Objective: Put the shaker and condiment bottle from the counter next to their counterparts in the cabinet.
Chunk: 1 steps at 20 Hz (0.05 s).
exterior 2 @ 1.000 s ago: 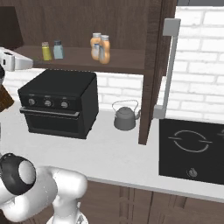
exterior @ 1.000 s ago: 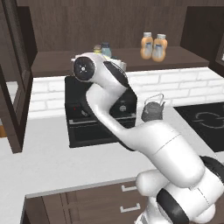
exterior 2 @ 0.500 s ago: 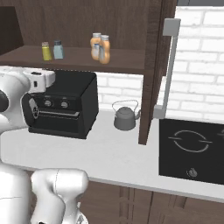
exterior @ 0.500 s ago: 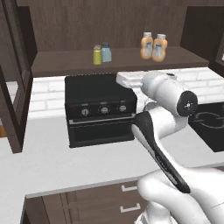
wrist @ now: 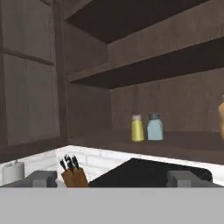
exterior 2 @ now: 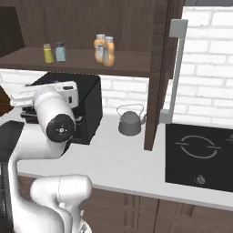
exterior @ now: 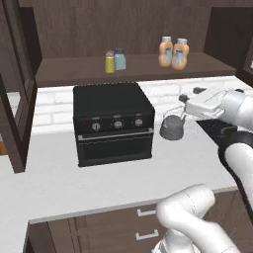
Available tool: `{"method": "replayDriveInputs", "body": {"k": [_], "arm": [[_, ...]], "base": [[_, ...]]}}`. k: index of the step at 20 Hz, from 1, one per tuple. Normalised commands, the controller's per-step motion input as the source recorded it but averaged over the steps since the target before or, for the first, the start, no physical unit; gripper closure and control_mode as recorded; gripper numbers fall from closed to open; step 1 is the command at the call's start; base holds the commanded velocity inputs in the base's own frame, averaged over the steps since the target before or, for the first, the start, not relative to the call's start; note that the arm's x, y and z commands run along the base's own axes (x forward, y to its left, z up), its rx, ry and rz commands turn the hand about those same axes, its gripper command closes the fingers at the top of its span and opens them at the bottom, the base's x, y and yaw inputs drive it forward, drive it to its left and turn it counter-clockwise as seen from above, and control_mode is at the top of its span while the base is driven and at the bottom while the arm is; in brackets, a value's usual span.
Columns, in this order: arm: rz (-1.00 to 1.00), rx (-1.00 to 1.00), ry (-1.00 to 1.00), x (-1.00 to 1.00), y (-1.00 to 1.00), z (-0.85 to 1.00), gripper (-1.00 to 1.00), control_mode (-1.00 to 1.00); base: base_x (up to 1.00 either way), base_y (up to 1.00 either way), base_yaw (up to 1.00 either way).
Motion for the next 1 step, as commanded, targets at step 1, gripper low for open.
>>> {"method": "replayDriveInputs", "body": {"k": [1], "arm": [[0.17,-0.01,-0.02,-1.0,-0.71,0.01,-1.0,-1.0]], "base": [[0.0,0.0,0.0]]}}
